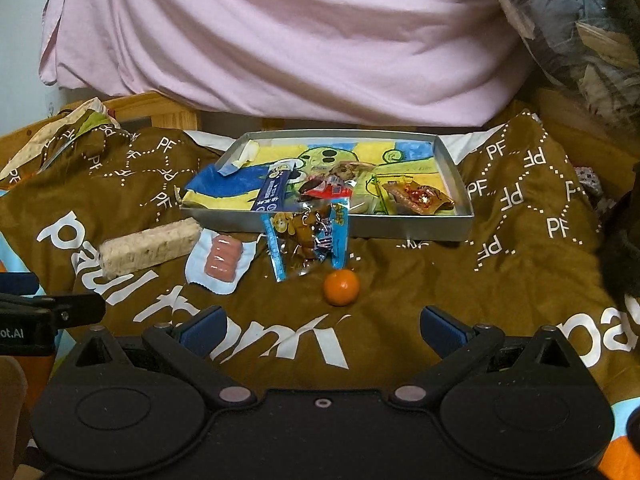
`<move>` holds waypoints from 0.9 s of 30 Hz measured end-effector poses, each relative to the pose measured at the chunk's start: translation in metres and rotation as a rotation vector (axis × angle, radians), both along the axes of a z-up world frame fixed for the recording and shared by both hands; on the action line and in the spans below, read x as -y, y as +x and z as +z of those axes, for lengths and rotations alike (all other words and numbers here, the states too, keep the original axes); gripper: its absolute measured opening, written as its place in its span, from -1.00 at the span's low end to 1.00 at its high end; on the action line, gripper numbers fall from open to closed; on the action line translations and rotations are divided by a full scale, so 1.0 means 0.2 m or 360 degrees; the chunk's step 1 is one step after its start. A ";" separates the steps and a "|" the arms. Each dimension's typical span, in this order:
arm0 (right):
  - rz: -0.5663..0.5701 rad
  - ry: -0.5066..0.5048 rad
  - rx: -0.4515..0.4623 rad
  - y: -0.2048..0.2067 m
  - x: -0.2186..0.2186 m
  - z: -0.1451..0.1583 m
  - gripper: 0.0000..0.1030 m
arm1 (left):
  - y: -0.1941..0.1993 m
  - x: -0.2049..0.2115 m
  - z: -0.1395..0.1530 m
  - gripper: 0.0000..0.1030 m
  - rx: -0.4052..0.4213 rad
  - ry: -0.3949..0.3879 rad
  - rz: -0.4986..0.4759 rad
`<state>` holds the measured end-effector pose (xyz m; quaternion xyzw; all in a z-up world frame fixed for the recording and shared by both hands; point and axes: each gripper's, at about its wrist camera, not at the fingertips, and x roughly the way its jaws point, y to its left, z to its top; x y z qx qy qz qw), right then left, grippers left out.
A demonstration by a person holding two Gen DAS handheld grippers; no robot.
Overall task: Organize snacks
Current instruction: 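Move both open tools back toward the remaining snacks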
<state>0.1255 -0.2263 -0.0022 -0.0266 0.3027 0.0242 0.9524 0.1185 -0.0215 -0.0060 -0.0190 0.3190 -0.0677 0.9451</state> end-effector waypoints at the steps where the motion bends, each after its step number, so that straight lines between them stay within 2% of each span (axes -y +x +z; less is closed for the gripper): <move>1: 0.0005 0.0001 -0.0003 0.00 0.00 0.00 0.99 | 0.00 0.00 0.00 0.99 -0.0011 0.0001 0.0001; 5: 0.0011 0.0038 -0.0066 0.02 0.00 -0.02 0.99 | 0.02 -0.01 -0.01 0.99 -0.0094 -0.0011 -0.0034; 14: 0.0039 0.0116 -0.0160 0.08 0.02 -0.03 0.99 | 0.11 0.03 -0.03 0.99 -0.0158 0.0001 -0.0064; 17: 0.0074 0.0151 -0.0201 0.12 0.03 -0.03 0.99 | 0.16 0.06 -0.03 0.99 -0.0166 0.0001 -0.0084; 24: 0.0119 0.0184 -0.0167 0.21 0.07 0.00 0.99 | 0.28 0.14 -0.02 0.99 -0.0150 -0.0002 -0.0098; 27: 0.0155 0.0297 -0.0195 0.24 0.12 0.01 0.99 | 0.33 0.17 -0.02 0.99 -0.0146 -0.0016 -0.0101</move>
